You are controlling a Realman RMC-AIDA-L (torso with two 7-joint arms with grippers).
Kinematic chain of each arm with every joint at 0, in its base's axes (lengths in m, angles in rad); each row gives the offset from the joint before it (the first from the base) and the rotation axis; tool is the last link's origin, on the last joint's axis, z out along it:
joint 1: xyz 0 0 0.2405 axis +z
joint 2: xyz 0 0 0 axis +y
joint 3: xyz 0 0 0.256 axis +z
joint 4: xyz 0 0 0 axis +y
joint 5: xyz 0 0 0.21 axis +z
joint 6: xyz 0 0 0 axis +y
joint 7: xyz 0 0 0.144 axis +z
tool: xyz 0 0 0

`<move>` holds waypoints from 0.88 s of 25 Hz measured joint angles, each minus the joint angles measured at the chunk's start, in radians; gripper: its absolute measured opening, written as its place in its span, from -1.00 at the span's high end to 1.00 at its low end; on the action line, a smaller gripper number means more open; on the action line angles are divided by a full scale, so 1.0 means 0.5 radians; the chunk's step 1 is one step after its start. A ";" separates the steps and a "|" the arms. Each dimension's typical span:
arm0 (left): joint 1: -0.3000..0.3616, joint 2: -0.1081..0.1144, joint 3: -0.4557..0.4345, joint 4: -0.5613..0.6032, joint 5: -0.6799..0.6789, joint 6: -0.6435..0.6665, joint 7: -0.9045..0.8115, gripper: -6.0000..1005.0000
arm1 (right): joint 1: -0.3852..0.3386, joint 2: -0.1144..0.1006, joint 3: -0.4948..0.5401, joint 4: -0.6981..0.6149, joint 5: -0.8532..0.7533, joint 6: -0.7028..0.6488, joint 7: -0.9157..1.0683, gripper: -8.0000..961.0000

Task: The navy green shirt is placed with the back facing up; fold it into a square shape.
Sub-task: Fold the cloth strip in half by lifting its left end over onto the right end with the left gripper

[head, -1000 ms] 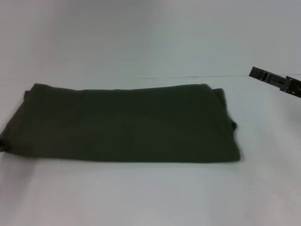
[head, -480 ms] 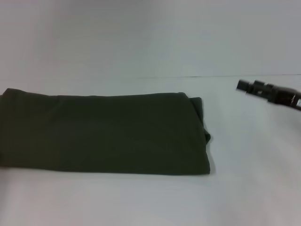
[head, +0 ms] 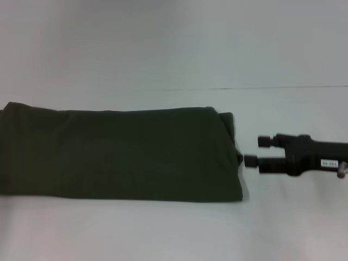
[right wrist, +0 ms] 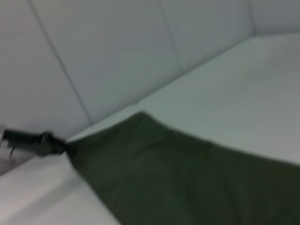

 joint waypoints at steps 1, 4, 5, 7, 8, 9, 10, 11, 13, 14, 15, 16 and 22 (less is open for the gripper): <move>0.000 0.000 0.000 0.000 0.000 0.000 0.000 0.92 | 0.001 -0.006 0.000 -0.004 -0.033 -0.024 0.007 -0.88; -0.001 -0.001 0.003 -0.002 -0.007 0.003 0.001 0.92 | -0.018 -0.020 0.013 -0.040 -0.084 -0.081 0.025 -0.88; -0.001 -0.001 0.003 -0.001 -0.009 0.004 0.001 0.92 | -0.030 -0.023 0.021 -0.054 -0.085 -0.097 0.026 -0.89; -0.001 -0.003 0.003 0.000 -0.013 0.006 0.001 0.92 | -0.052 -0.026 0.060 -0.077 -0.085 -0.129 0.027 -0.89; -0.001 -0.003 0.002 0.002 -0.018 0.011 0.002 0.92 | -0.059 -0.028 0.083 -0.082 -0.085 -0.138 0.027 -0.89; -0.002 -0.003 0.001 0.003 -0.024 0.022 0.006 0.92 | -0.065 -0.028 0.111 -0.086 -0.085 -0.146 0.027 -0.89; -0.002 -0.003 -0.004 0.007 -0.044 0.053 0.019 0.92 | -0.071 -0.029 0.139 -0.087 -0.085 -0.148 0.027 -0.89; -0.001 -0.003 -0.008 0.012 -0.087 0.105 0.047 0.92 | -0.077 -0.030 0.165 -0.088 -0.085 -0.148 0.027 -0.89; 0.000 -0.003 -0.012 0.020 -0.245 0.272 0.132 0.92 | -0.093 -0.030 0.227 -0.088 -0.086 -0.142 0.027 -0.89; 0.000 -0.003 -0.012 0.020 -0.245 0.272 0.132 0.92 | -0.100 -0.030 0.256 -0.088 -0.086 -0.143 0.027 -0.89; 0.000 -0.005 -0.010 0.023 -0.362 0.388 0.179 0.92 | -0.111 -0.031 0.295 -0.088 -0.086 -0.145 0.027 -0.89; -0.023 -0.021 0.032 0.024 -0.632 0.640 0.240 0.92 | -0.121 -0.034 0.324 -0.089 -0.086 -0.147 0.027 -0.89; -0.178 -0.146 0.369 -0.015 -0.968 0.729 0.246 0.92 | -0.232 -0.067 0.457 -0.102 -0.078 -0.217 0.015 -0.89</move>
